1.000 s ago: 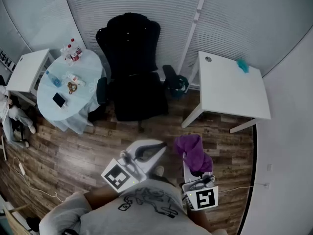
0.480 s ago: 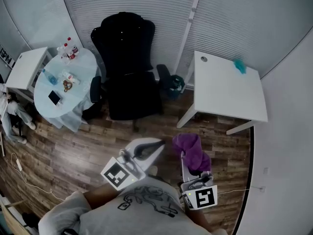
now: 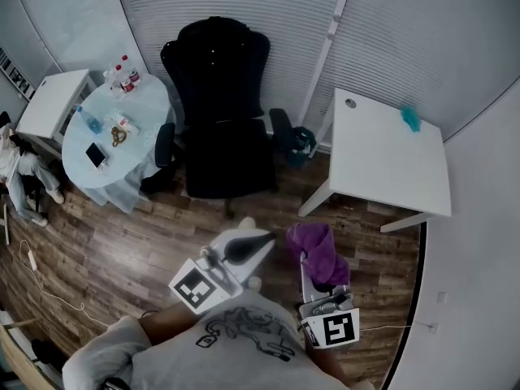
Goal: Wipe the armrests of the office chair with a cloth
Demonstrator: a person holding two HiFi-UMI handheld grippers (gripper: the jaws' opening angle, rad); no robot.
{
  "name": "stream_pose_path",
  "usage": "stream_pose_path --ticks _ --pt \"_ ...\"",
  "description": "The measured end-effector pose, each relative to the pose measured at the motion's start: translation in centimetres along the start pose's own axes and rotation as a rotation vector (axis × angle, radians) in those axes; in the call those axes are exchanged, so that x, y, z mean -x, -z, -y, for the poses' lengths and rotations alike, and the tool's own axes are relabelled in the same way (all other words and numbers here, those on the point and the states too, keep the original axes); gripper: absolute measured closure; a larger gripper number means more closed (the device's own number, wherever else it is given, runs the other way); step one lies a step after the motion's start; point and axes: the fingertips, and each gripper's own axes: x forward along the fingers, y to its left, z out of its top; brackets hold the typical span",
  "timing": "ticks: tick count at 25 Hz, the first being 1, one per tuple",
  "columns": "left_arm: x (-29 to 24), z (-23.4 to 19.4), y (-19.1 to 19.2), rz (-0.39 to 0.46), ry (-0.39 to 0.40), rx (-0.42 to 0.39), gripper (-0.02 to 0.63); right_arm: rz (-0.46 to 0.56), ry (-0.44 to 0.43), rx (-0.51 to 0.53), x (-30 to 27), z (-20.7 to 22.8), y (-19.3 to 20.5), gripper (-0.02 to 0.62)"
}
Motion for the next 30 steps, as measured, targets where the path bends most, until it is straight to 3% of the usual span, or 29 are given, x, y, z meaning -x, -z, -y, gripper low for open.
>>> stream_pose_path --ticks 9,30 --pt "-3.8 -8.2 0.7 0.018 -0.004 0.019 0.604 -0.020 -0.003 0.019 -7.6 3.8 0.6 0.563" --pt "-12.6 -34.3 -2.2 0.017 -0.015 0.013 0.604 -0.057 -0.006 0.040 -33.7 13.8 -2.0 0.563"
